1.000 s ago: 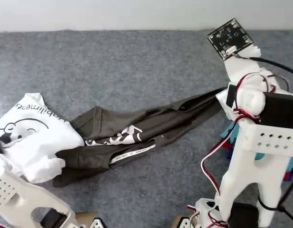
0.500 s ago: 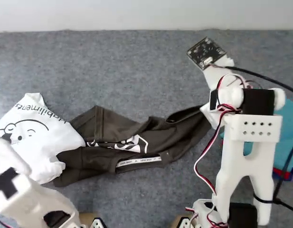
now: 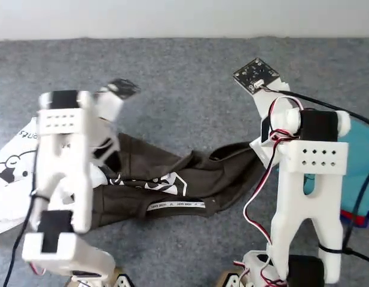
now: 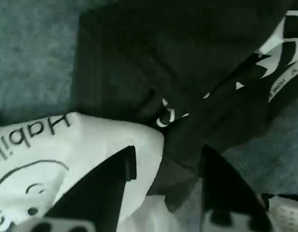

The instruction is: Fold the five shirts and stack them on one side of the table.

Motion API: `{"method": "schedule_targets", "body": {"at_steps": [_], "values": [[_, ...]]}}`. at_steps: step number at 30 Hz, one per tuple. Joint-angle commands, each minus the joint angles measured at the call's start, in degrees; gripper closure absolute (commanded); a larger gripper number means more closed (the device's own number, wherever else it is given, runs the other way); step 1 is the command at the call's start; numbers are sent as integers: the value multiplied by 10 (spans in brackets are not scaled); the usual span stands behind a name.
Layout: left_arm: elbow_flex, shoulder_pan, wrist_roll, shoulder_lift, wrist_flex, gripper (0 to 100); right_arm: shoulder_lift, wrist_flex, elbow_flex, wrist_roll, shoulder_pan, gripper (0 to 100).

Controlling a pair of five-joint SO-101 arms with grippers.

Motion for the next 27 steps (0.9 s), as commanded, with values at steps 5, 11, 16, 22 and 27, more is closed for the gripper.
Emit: {"method": "schedule_targets", "body": {"at_steps": [5,11,16,22,27], "values": [[-34,54,-16,108,-26,779,-14,15,-2,-25,-3,990],[-87,58,-15,179,-33,779,-14,18,-2,-32,-3,990],[-129,55,-15,240,-33,809,-14,18,-2,-32,-3,990],[-156,55,-15,302,-33,851,-14,17,-2,-32,-3,990],[-187,54,-15,328,-31,897,-14,15,-2,-32,-3,990]]}}
